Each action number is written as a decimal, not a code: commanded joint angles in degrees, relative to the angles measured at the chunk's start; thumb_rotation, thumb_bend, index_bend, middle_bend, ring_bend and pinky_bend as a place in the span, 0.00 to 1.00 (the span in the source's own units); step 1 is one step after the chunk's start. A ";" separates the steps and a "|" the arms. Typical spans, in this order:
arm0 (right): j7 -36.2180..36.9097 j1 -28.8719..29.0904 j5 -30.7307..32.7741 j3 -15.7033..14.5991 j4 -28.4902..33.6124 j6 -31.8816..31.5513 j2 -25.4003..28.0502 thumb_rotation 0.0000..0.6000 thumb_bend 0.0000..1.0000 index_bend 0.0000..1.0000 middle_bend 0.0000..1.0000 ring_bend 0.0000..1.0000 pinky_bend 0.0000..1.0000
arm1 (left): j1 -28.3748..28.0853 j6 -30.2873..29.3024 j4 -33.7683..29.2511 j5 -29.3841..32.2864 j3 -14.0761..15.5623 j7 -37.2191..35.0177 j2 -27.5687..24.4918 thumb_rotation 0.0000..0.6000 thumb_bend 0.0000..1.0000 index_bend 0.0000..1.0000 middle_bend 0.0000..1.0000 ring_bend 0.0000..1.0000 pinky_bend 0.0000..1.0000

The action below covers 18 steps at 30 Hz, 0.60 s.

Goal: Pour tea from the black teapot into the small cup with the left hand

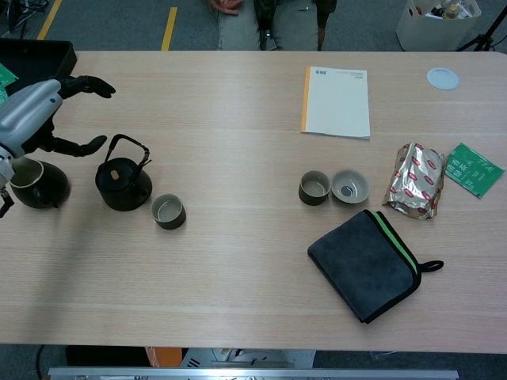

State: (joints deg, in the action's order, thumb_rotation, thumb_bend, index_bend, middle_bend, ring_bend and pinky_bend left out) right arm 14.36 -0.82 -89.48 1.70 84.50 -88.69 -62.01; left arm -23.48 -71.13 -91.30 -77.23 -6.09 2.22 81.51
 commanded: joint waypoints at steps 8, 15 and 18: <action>-1.55 0.92 -0.78 -0.12 1.83 0.64 0.62 1.00 0.05 0.33 0.32 0.20 0.24 | 8.94 -12.76 -3.46 -6.06 4.38 3.70 -6.56 1.00 0.31 0.24 0.24 0.17 0.07; -2.08 1.21 -1.08 -0.12 2.63 0.59 0.91 1.00 0.05 0.33 0.32 0.20 0.24 | 14.06 -17.59 -5.78 -6.91 6.84 4.41 -9.45 1.00 0.31 0.24 0.24 0.17 0.07; -2.14 1.29 -1.12 -0.21 2.78 0.70 0.96 1.00 0.05 0.33 0.32 0.20 0.24 | 15.54 -18.53 -6.66 -6.88 7.35 4.22 -10.22 1.00 0.31 0.24 0.24 0.17 0.07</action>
State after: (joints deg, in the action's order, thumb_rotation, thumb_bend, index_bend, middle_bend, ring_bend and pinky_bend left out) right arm 12.22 0.47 -90.60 1.50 87.28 -87.98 -61.05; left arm -8.34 -89.37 -97.61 -84.05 0.96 6.44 71.65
